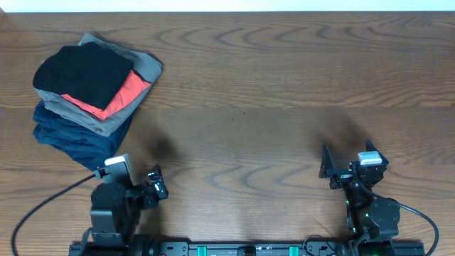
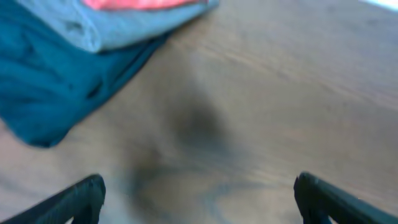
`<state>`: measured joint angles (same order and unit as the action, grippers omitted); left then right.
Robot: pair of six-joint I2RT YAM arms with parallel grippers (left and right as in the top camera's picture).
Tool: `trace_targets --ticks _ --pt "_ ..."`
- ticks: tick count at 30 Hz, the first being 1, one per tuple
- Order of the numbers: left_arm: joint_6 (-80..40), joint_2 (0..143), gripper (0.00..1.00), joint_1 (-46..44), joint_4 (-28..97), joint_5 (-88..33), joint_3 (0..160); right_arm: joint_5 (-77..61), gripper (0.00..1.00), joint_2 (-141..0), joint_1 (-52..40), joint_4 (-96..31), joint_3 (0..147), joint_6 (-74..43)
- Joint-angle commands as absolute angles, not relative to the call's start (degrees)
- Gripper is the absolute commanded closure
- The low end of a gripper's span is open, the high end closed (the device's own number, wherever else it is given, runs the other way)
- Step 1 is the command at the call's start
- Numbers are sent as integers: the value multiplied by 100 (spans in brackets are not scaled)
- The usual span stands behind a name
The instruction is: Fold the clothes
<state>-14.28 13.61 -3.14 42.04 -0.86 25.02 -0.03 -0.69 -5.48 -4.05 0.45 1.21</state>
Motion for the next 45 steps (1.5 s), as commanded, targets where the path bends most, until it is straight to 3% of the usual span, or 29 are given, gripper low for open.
trace_targets --ticks 1,15,45 --pt "-1315 860 2 -279 3601 -16 1857 -23 1 -30 -530 -427 32 222" --pt "-1138 117 2 -279 331 -16 47 -23 1 -30 -530 -427 32 222" --pt "-1100 23 2 -285 401 -19 23 -23 1 -30 -530 -427 32 222"
